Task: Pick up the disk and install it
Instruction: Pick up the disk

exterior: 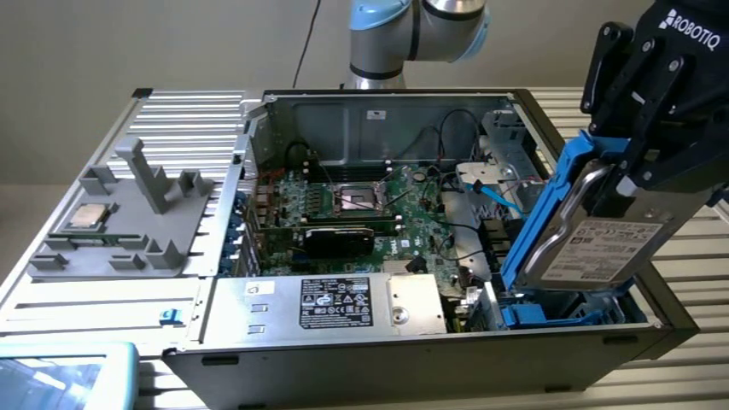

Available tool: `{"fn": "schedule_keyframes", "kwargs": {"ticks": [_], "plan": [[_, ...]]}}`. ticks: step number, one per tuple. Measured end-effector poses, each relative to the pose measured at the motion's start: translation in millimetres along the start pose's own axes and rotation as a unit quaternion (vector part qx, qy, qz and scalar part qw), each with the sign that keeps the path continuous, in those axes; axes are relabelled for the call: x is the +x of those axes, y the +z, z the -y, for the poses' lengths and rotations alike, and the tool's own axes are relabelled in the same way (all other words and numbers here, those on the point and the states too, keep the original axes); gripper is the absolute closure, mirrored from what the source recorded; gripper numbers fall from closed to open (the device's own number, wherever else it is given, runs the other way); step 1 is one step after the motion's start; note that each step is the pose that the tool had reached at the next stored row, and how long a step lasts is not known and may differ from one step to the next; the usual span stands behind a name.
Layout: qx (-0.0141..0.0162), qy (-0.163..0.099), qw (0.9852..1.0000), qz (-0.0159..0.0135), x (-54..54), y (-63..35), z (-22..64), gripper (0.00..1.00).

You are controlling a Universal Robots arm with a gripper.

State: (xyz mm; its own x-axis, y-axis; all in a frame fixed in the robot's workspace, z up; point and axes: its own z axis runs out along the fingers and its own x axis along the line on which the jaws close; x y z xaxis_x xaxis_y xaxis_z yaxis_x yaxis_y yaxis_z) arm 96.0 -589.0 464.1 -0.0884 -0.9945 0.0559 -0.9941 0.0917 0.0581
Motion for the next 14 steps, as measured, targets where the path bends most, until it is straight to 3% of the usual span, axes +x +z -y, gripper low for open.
{"fn": "schedule_keyframes", "kwargs": {"ticks": [7, 14], "plan": [[0.0038, 0.0, 1.0, 0.0003, -6.1, 1.6, 0.8, 0.63], [0.0039, 0.0, 1.0, 0.0004, -6.1, 1.7, 0.7, 0.63]]}}
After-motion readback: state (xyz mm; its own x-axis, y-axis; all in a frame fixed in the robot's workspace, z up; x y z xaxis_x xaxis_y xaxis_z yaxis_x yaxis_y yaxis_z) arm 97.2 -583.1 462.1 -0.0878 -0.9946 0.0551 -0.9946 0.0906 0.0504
